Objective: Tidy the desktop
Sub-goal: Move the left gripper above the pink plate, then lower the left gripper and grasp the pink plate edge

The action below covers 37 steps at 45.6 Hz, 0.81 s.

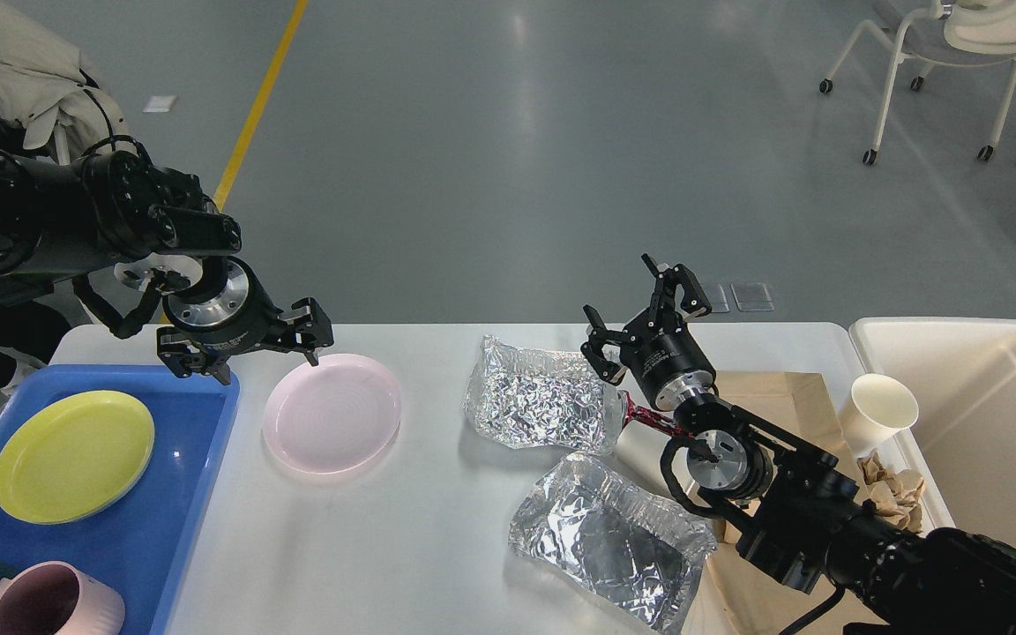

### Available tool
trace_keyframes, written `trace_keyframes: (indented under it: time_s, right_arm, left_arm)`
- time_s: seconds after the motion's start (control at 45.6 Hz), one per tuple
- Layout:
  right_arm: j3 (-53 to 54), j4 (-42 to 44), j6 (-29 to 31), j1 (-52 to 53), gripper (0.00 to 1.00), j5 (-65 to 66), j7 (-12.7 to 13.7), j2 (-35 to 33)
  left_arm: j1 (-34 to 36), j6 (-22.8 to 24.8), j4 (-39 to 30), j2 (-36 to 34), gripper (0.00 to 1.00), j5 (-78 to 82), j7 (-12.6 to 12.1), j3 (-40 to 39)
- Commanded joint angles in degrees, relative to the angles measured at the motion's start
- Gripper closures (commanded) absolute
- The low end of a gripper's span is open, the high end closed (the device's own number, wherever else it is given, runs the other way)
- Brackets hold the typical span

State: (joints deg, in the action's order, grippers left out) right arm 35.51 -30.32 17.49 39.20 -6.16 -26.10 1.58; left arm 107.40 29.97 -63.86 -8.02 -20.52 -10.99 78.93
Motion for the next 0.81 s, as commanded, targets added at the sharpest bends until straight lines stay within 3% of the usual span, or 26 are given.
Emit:
trace_keyframes:
  time_s: [0.0,0.789]
  right_arm:
    - [0.0,0.0,0.0,0.0,0.0,0.0,0.0,0.0]
    - [0.0,0.0,0.0,0.0,0.0,0.0,0.0,0.0]
  left_arm:
    - [0.0,-0.1,-0.2,-0.1,0.03,0.0,0.0,0.0]
    - [1.1,0.1,-4.5,0.0,0.03,0.0,-0.1,0.0]
